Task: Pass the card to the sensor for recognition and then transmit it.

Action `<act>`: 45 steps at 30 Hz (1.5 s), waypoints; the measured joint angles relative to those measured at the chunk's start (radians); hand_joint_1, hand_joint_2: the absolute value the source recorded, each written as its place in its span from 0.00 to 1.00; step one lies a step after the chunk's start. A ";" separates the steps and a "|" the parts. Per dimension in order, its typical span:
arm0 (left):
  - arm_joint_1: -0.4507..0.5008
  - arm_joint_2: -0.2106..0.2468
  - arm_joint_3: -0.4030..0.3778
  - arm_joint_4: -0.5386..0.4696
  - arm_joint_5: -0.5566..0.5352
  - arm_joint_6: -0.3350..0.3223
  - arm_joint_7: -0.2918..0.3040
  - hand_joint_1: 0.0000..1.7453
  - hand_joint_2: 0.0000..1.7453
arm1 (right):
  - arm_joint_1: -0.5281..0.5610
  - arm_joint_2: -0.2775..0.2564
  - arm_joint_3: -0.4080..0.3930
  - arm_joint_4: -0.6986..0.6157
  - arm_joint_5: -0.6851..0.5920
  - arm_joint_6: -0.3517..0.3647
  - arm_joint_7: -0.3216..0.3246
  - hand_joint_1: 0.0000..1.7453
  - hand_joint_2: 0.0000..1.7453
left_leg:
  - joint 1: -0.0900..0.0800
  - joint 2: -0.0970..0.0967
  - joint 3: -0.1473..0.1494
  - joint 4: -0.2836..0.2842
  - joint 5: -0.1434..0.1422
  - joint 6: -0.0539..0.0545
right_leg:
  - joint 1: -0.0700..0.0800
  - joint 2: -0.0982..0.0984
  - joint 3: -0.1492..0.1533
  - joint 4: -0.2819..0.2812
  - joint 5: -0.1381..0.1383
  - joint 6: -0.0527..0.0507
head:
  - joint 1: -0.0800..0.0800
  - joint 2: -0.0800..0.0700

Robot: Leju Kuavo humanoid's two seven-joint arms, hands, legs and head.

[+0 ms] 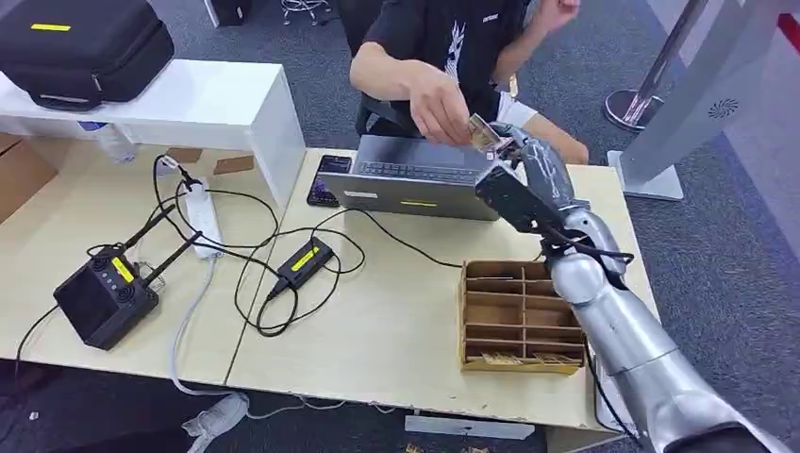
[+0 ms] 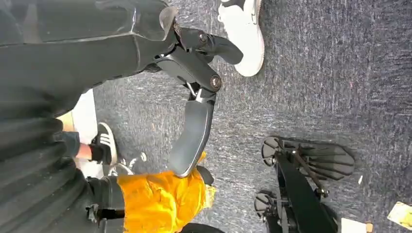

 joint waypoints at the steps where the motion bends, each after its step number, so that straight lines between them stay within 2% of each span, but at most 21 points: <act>1: 0.001 0.000 0.000 0.000 0.003 0.001 0.000 0.00 1.00 | 0.027 0.000 0.000 -0.019 -0.013 -0.022 -0.018 0.00 1.00 | 0.000 -0.001 0.000 0.000 0.000 0.000 | 0.000 -0.001 0.000 0.000 -0.001 0.000 | 0.000 0.000; 7: 0.007 0.000 0.003 0.000 0.033 0.020 0.000 0.00 1.00 | 0.233 -0.014 -0.016 -0.230 -0.064 -0.129 -0.097 0.00 1.00 | 0.000 -0.001 -0.001 0.000 -0.004 0.000 | 0.000 -0.001 0.000 -0.001 -0.003 0.001 | 0.001 0.000; 8: 0.010 -0.002 0.005 0.000 0.040 0.023 -0.001 0.00 1.00 | 0.302 -0.019 -0.026 -0.291 -0.045 -0.164 -0.113 0.00 1.00 | 0.000 -0.001 -0.001 0.000 -0.004 0.000 | 0.000 -0.001 0.000 -0.001 -0.004 0.001 | 0.001 0.000; 16: 0.015 -0.003 0.024 0.000 0.066 0.040 -0.008 0.00 1.00 | 0.611 -0.049 -0.104 -0.534 0.065 -0.296 -0.191 0.00 1.00 | 0.000 -0.001 -0.001 0.000 -0.005 0.000 | 0.000 -0.002 0.000 -0.001 -0.005 0.001 | 0.000 0.000; 23: 0.017 -0.005 0.044 0.000 0.084 0.053 -0.008 0.00 1.00 | 0.812 -0.059 -0.197 -0.675 0.070 -0.320 -0.228 0.00 1.00 | 0.000 -0.001 -0.001 0.000 -0.005 0.000 | 0.000 -0.002 0.000 -0.001 -0.005 0.001 | 0.001 0.000; 31: 0.016 -0.008 0.053 0.000 0.082 0.056 -0.008 0.00 1.00 | 0.962 -0.069 -0.284 -0.706 0.500 -0.387 -0.060 0.00 1.00 | 0.000 0.000 0.000 0.000 -0.005 0.000 | 0.000 -0.001 0.000 -0.001 -0.005 0.001 | 0.000 0.000; 39: 0.016 -0.009 0.053 0.000 0.075 0.055 -0.008 0.00 1.00 | 1.000 -0.077 -0.310 -0.645 0.711 -0.401 0.081 0.00 1.00 | -0.001 0.000 0.000 0.000 -0.006 0.000 | 0.000 -0.001 0.000 -0.001 -0.005 0.001 | 0.000 0.000; 45: 0.016 -0.009 0.053 0.000 0.069 0.054 -0.008 0.00 1.00 | 1.004 -0.102 -0.312 -0.586 0.803 -0.376 0.139 0.00 1.00 | -0.001 0.000 0.000 0.000 -0.006 0.000 | 0.000 -0.001 0.000 -0.001 -0.005 0.001 | 0.000 0.000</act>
